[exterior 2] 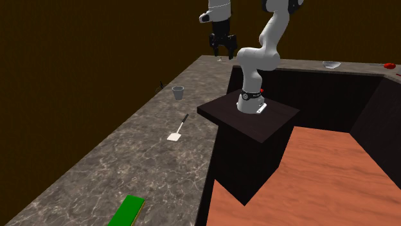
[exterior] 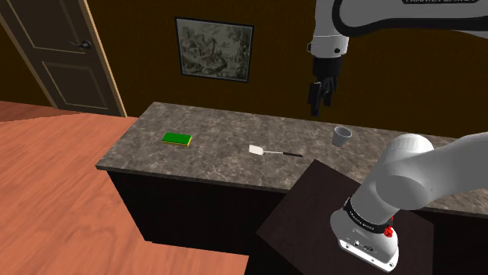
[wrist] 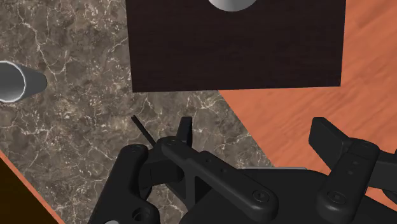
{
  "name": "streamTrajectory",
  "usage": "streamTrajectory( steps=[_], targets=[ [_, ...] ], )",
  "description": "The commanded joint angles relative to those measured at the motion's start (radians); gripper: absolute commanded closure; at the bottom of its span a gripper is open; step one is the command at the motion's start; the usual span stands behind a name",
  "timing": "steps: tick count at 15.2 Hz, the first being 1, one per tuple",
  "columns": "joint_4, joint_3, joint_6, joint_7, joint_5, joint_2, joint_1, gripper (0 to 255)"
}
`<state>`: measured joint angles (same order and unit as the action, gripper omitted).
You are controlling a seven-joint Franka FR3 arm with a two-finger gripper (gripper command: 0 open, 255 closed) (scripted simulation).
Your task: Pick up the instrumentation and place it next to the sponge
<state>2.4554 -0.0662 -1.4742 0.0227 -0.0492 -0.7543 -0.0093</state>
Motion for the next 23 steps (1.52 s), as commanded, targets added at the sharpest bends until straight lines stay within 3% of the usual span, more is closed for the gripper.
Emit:
streamTrajectory(
  steps=[1, 12, 18, 23],
  targets=[
    [0.0, 0.0, 0.0, 0.0, 0.0, 0.0, 0.0, 0],
    [0.203, -0.167, -0.431, 0.276, -0.143, 0.163, -0.003, 0],
    [0.227, -0.26, -0.696, 0.426, -0.184, 0.365, 0.008, 0],
    [0.197, -0.329, -0.913, 0.574, -0.155, 0.583, 0.034, 0]
  ],
)
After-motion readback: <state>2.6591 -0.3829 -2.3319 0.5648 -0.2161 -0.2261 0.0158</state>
